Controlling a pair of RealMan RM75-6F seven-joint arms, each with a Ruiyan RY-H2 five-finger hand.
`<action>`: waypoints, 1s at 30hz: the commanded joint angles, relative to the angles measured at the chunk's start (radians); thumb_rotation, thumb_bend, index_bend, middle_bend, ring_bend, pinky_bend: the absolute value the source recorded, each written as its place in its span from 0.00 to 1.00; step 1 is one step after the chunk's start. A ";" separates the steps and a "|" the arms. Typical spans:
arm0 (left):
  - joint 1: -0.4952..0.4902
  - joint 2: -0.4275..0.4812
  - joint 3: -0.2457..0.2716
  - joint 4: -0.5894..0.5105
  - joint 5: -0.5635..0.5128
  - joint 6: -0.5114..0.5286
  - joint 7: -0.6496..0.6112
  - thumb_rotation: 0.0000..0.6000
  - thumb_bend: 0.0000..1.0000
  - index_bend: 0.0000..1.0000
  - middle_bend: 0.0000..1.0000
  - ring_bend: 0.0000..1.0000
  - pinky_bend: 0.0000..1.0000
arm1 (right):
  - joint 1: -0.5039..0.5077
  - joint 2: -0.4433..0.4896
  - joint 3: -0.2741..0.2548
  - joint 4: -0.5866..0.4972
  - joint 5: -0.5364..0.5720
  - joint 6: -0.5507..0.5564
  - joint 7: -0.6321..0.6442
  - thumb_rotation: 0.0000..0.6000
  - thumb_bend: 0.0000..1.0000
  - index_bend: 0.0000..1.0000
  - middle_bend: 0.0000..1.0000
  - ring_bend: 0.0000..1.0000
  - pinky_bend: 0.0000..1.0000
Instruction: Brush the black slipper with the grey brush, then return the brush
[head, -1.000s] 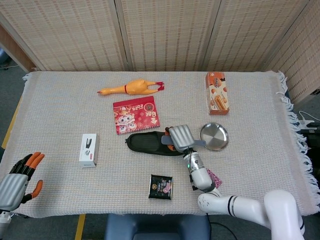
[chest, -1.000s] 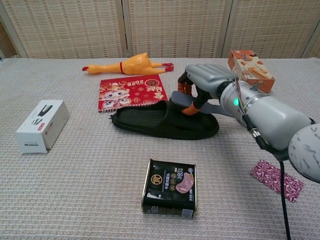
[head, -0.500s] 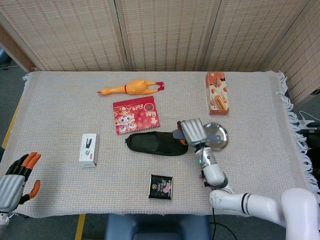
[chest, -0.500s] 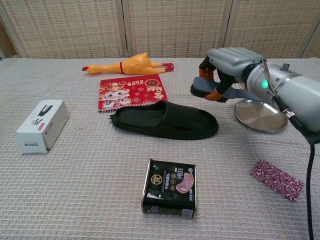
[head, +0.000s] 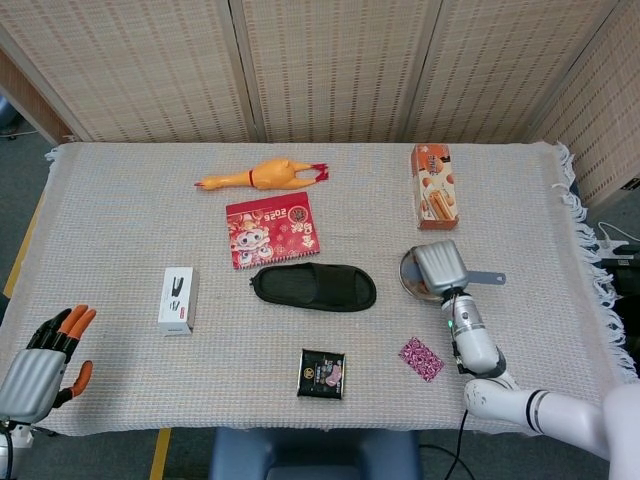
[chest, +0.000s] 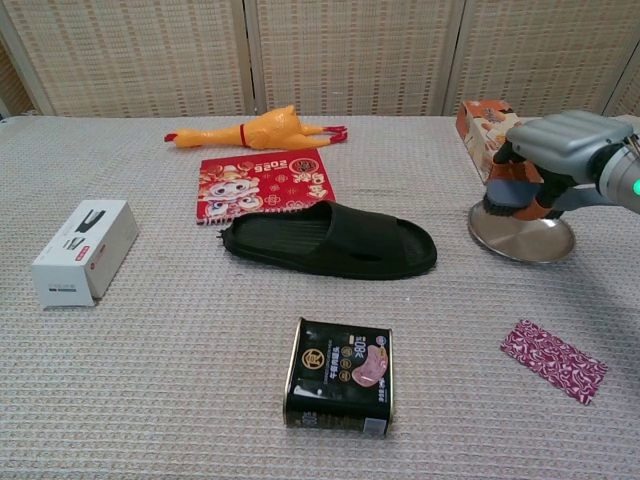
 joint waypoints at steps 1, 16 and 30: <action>-0.004 -0.006 -0.001 0.002 -0.004 -0.008 0.011 1.00 0.52 0.00 0.00 0.00 0.13 | -0.029 -0.023 -0.033 0.080 -0.039 -0.016 0.060 1.00 0.41 0.76 0.69 0.66 0.86; -0.009 -0.019 -0.012 0.008 -0.031 -0.020 0.026 1.00 0.52 0.00 0.00 0.00 0.13 | -0.029 -0.106 -0.017 0.241 -0.076 -0.105 0.186 1.00 0.41 0.52 0.56 0.49 0.86; -0.012 -0.013 -0.010 0.004 -0.036 -0.028 0.020 1.00 0.52 0.00 0.00 0.00 0.13 | -0.022 -0.121 0.011 0.265 -0.065 -0.122 0.179 1.00 0.41 0.36 0.45 0.41 0.84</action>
